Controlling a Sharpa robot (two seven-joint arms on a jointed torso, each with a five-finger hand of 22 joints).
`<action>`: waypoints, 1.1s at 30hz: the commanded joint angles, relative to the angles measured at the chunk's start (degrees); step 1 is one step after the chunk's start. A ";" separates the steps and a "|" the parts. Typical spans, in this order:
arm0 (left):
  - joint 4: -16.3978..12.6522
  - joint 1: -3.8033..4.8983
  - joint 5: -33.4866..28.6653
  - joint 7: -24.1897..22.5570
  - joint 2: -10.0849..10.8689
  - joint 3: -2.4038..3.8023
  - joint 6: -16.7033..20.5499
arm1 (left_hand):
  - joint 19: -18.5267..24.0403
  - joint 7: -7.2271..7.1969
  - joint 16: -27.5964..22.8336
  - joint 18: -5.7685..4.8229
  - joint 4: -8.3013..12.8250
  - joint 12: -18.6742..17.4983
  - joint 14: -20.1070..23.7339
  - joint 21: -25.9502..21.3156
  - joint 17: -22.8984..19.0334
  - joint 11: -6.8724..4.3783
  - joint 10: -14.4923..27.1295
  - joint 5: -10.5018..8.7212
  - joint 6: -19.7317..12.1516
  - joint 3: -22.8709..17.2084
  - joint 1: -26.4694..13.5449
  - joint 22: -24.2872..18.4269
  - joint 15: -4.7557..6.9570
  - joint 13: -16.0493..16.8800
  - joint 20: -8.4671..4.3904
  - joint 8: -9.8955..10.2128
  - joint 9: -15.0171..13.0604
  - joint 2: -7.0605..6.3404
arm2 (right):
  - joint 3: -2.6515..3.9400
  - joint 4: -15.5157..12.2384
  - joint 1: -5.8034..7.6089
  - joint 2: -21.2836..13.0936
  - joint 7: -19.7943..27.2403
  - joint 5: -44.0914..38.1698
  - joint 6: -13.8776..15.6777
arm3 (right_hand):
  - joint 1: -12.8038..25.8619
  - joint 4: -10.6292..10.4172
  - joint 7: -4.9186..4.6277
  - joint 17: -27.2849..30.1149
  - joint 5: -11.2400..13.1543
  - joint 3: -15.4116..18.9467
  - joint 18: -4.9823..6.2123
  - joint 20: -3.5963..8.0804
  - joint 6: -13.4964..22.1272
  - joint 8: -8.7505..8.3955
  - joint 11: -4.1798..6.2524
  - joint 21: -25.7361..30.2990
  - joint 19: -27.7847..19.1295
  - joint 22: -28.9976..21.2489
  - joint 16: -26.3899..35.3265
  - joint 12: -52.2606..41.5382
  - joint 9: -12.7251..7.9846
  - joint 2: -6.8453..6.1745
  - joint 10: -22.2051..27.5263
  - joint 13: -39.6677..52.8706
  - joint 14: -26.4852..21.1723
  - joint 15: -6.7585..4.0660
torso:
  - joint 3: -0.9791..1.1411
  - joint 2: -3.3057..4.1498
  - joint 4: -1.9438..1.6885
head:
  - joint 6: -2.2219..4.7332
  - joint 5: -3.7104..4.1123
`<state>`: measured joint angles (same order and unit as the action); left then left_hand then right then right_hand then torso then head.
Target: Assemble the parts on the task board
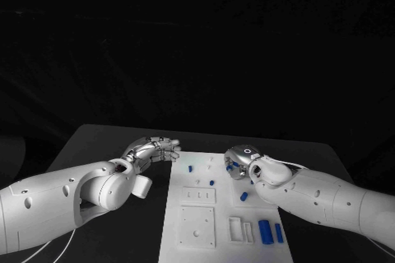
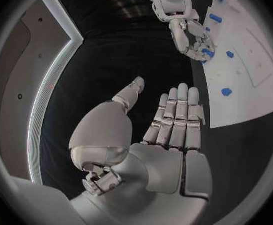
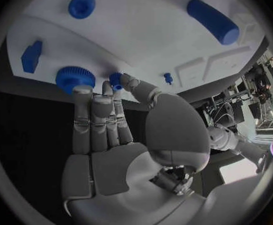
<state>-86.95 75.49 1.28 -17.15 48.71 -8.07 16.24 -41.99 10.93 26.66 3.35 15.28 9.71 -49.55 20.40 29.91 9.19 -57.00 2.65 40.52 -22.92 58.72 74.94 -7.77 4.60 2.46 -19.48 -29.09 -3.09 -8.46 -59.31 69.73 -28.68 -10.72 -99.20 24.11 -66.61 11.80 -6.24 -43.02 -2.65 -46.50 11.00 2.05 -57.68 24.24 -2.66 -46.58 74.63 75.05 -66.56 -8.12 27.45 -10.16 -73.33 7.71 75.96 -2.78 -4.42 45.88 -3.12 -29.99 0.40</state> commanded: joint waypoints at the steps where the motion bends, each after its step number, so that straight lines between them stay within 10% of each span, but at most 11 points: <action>1: -0.07 0.10 -0.03 -0.39 -0.10 0.06 -0.80 | 0.03 0.34 -0.29 1.05 0.36 -0.34 -0.20 -0.19 -0.08 0.25 0.08 0.25 0.30 0.02 -0.64 0.40 -0.15 -0.07 -0.27 0.26 0.07 0.07 | 0.09 -0.23 0.32 0.25 -2.67 -1.92 4.11 | -0.10 0.32 0.13 0.09 -0.14 -0.26 4.00 0.31 -0.57 0.14 0.15 -0.28 -0.04 1.14 -0.27 -0.07 0.14 0.23 -2.35 0.81 -0.64 -1.17 | 0.01 0.03 0.05 | 0.14 -0.02; 23: 0.08 0.27 0.52 -0.31 -1.05 0.09 -0.70 | 0.04 0.23 -0.34 1.04 0.49 -0.45 -0.20 -0.20 -0.08 0.15 0.08 0.25 0.32 -0.04 -0.70 0.43 -0.17 -0.16 -0.25 0.36 0.10 -0.01 | 0.25 1.88 1.16 5.91 -5.24 -7.01 6.57 | -0.23 -0.20 0.30 0.37 -0.14 -1.38 4.00 0.46 -1.07 -0.09 0.22 -0.78 0.00 1.05 -0.58 0.34 0.35 -0.84 -2.68 1.20 -0.63 -1.24 | -0.25 0.32 -0.29 | 1.34 -0.46; 33: -0.10 0.99 0.57 -0.30 -1.00 0.10 -0.63 | 0.04 0.12 -0.37 1.04 0.57 -0.50 -0.20 -0.20 -0.09 0.05 0.05 0.25 0.36 -0.09 -0.70 0.44 -0.17 -0.20 -0.25 0.39 0.11 -0.03 | 0.25 2.66 1.60 7.03 -5.94 -7.87 6.47 | -0.30 -0.29 0.33 0.42 -0.14 -1.68 4.00 0.50 -1.16 -0.16 0.24 -0.90 -0.01 1.05 -0.68 0.46 0.40 -1.10 -2.76 1.29 -0.63 -1.26 | -0.70 0.84 -0.67 | 1.58 -0.24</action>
<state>-86.86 76.34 1.45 -17.05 47.80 -8.03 16.24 -41.99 10.93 26.66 3.91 15.42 9.50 -49.55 20.40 29.92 9.19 -57.00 2.65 40.52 -23.05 58.72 74.91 -7.77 4.48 2.46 -19.47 -29.05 -3.09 -8.22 -56.73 71.22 -21.80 -15.67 -105.27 30.24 -67.06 11.53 -5.93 -42.67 -2.66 -47.86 10.99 2.17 -58.39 24.10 -2.66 -47.25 74.52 75.05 -66.96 -7.90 27.82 -10.65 -73.34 7.72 76.03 -2.90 -4.95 46.50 -3.66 -28.49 0.12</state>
